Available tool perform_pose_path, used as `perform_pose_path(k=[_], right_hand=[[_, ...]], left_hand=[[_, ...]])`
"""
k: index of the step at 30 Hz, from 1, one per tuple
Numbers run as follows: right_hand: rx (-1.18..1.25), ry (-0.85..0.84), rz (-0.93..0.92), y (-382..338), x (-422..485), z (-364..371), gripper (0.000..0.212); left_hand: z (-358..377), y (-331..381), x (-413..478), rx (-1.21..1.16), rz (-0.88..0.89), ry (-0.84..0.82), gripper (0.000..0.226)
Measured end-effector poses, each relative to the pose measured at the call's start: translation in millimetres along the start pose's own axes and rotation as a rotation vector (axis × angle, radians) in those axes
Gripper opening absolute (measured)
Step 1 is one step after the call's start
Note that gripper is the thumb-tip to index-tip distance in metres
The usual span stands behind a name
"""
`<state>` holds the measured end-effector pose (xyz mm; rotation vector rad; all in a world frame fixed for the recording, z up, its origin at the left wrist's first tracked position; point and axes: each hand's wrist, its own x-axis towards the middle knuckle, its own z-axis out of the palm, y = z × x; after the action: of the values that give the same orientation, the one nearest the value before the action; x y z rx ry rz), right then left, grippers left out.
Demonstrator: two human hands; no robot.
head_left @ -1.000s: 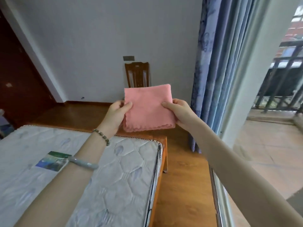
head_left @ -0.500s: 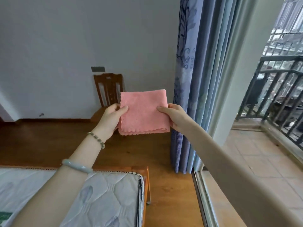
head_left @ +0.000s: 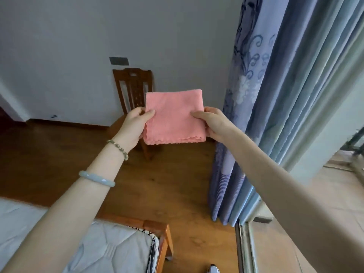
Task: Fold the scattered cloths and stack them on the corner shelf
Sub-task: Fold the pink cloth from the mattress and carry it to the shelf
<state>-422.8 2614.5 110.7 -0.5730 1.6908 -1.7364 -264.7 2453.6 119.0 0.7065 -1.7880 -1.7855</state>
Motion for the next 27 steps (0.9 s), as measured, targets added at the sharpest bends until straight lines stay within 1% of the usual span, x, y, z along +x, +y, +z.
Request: perform_pose_path(k=[4,7,8,9,10,11,13,16,21,27], right_hand=[[0.002,-0.102,0.029,-17.3,81.3,-19.5,0.043],[0.022,-0.182,0.059,-16.6,133.8,-19.4,0.038],[0.031,-0.212,0.078,-15.1,152.8,-15.8,0.04],[0.041,-0.235,0.092,-13.4,169.2,-11.6,0.046],[0.042,-0.25,0.105,-11.2,186.5,-5.9,0.053],[0.043,-0.267,0.113,-8.1,205.1,1.3,0.054],[0.045,-0.287,0.13,-3.0,241.2,20.0,0.048],[0.059,-0.312,0.159,5.4,303.5,55.3,0.042],[0.026,-0.389,0.203,10.3,413.4,121.4,0.04],[0.041,-0.503,0.212,-8.5,517.1,206.4,0.038]], left_hand=[[14.0,-4.2,62.2,-0.001,0.0,0.077,0.019],[11.5,-11.6,101.3,-0.008,-0.027,0.135,0.032],[8.2,-13.3,114.5,-0.009,-0.04,0.164,0.036],[4.3,-15.3,126.8,-0.005,-0.054,0.189,0.038],[-0.8,-18.5,139.8,-0.002,-0.062,0.213,0.037],[-5.7,-21.6,152.6,0.002,-0.067,0.239,0.033],[-16.7,-28.9,179.3,0.006,-0.074,0.3,0.028],[-39.4,-42.3,227.9,0.008,-0.092,0.402,0.031],[-89.9,-56.4,316.0,0.013,-0.141,0.558,0.024],[-158.9,-40.5,396.6,0.082,-0.181,0.697,0.028]])
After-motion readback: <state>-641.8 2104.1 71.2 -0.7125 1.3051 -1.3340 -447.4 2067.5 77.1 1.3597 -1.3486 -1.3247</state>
